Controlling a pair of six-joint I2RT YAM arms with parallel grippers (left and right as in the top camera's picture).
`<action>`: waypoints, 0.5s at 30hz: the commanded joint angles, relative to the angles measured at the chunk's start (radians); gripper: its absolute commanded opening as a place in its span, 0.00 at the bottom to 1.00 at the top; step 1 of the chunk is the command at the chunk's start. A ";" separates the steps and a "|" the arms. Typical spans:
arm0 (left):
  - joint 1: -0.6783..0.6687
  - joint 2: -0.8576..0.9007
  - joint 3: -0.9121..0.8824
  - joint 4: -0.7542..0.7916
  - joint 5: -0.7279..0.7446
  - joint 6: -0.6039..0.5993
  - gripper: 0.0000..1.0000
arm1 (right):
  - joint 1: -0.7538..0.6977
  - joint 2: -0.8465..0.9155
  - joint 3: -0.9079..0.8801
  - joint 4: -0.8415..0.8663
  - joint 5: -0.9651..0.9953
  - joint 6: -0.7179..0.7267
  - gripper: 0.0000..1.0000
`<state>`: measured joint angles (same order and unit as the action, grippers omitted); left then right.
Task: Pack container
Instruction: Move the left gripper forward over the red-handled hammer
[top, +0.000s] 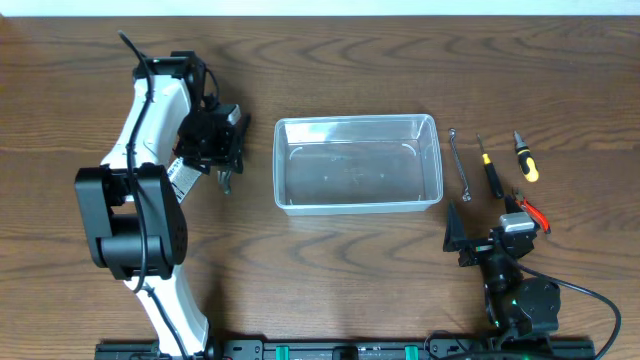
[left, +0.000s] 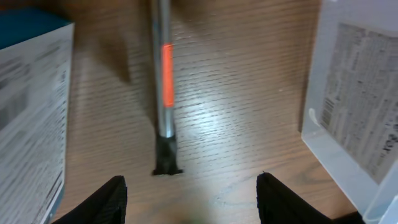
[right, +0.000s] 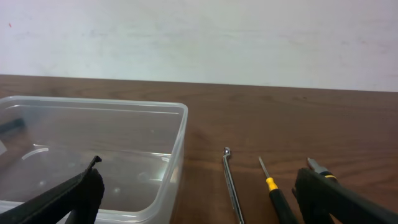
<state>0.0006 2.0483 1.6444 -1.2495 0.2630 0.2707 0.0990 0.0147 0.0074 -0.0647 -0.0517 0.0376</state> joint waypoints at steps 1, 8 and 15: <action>-0.027 0.007 -0.005 0.002 -0.012 0.024 0.55 | -0.014 -0.008 -0.002 -0.003 0.003 -0.002 0.99; -0.072 0.007 -0.005 0.009 -0.137 0.020 0.54 | -0.014 -0.008 -0.002 -0.003 0.003 -0.002 0.99; -0.056 0.007 -0.005 0.016 -0.148 0.016 0.55 | -0.014 -0.008 -0.002 -0.003 0.003 -0.001 0.99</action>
<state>-0.0669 2.0483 1.6444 -1.2304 0.1448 0.2749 0.0990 0.0147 0.0074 -0.0647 -0.0517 0.0376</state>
